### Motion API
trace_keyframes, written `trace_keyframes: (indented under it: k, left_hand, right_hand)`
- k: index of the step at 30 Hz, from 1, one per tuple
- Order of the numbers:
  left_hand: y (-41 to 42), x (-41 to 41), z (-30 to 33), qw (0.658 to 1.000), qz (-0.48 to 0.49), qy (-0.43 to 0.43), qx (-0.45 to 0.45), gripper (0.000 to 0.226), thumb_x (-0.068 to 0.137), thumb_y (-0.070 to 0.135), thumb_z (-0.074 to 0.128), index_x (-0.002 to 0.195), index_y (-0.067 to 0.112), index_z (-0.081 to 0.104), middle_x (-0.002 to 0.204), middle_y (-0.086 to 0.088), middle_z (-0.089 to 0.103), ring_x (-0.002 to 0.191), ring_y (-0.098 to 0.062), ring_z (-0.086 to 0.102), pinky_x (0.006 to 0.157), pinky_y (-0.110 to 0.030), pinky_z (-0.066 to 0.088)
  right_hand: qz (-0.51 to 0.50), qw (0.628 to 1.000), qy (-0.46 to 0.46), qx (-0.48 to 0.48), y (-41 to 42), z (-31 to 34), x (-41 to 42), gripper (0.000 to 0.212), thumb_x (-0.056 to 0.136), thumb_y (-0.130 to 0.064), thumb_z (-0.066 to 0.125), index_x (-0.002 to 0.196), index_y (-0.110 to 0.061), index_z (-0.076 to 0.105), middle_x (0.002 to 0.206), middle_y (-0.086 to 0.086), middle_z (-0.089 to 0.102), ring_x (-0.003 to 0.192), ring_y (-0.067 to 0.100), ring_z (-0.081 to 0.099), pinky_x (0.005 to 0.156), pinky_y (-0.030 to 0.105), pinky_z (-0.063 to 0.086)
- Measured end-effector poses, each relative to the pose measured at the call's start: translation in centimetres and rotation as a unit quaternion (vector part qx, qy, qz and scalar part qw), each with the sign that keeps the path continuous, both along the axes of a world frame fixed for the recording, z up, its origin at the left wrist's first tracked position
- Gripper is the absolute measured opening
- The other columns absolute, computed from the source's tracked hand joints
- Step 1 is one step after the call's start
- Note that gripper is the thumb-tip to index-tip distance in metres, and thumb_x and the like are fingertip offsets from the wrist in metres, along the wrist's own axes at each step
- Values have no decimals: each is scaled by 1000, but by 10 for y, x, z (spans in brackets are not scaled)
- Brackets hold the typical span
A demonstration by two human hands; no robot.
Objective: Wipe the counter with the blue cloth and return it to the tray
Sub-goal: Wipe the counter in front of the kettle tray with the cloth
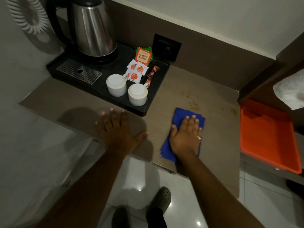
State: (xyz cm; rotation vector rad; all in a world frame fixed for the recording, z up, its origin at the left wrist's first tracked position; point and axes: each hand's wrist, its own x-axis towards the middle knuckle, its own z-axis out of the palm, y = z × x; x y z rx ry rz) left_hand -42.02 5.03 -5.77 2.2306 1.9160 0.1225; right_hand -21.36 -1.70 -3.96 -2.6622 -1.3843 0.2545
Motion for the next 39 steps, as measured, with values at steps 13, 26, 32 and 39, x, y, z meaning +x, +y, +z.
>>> trace_keyframes:
  k: [13,26,32,39]
  left_hand:
    - [-1,8,5,998,54,-26,-3,123,66,97,23,153,11,19,162,-26,13,148,-48,7,112,-72,8]
    - [10,6,1,997,76,30,-13,127,63,100,22,156,15,12,164,-20,10,150,-43,2,115,-68,4]
    - [2,11,7,996,82,42,-5,122,65,99,22,155,16,18,163,-19,17,149,-43,10,115,-69,12]
    - [8,11,3,994,85,65,-5,124,64,101,17,156,19,12,165,-15,10,150,-40,6,116,-67,10]
  right_hand:
    - [2,1000,7,-19,-60,14,122,69,98,-52,16,152,-10,8,161,14,5,148,28,3,120,49,8]
    - [228,973,13,-6,32,-1,103,67,98,-55,16,152,-18,3,159,0,-5,147,18,-4,118,40,-1]
    - [147,989,-3,-18,4,1,210,72,96,-56,14,152,-11,12,161,11,6,148,25,4,120,43,3]
    - [46,997,-38,-50,96,7,218,68,99,-49,20,151,-6,11,160,18,10,147,34,9,118,52,13]
